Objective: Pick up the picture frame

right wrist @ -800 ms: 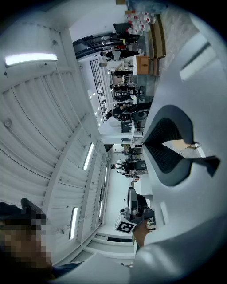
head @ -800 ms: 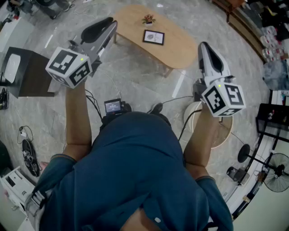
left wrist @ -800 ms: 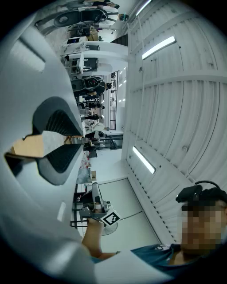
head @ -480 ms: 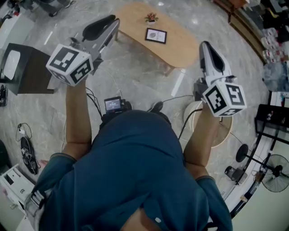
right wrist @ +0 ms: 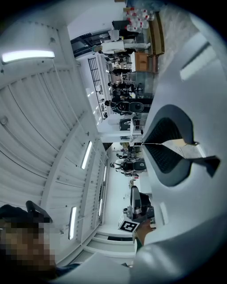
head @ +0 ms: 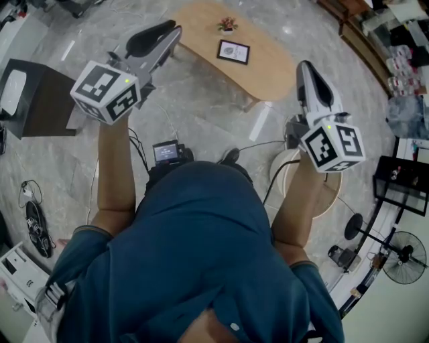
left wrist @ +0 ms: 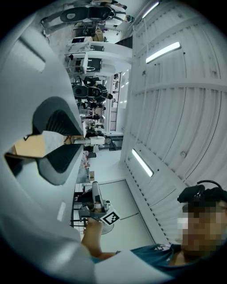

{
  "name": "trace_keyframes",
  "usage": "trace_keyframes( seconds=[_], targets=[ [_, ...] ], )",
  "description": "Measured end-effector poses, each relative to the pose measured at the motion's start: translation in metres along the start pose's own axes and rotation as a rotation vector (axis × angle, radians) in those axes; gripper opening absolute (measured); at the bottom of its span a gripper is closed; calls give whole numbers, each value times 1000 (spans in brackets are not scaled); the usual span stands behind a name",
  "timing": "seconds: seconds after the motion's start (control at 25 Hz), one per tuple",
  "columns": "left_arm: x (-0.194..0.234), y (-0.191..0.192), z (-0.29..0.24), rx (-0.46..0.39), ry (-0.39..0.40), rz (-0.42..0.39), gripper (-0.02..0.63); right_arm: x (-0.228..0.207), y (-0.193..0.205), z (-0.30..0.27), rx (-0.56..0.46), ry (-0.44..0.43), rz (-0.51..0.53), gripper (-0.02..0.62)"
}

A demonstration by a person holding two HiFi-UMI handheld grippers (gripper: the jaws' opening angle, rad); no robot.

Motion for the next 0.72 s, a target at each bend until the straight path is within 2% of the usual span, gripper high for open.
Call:
trace_keyframes(
  seconds=[0.24,0.36,0.44,0.72],
  targets=[
    [12,3,-1,-12,8,18,57,6,-5,-13,-14,-16,-16,21],
    [17,3,-7,-13,15,30,57,7,-10,-18,-15,-23,-36,73],
    [19,9,-17,-3,19,42,57,-1,-6,-23,-2,-29,-53,102],
    [14,26,-65,62,12,47,57,-56,13,-42,4,-49,-109,104]
  ],
)
Point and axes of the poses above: the fingertips, and each gripper's own axes: z backward along the fingers, x to its left, y out of its underside, the point moved 8 cm from there along z, backward along the fingers, and after that the axes turned 2 degrees about -x, right-handed, at the moved point
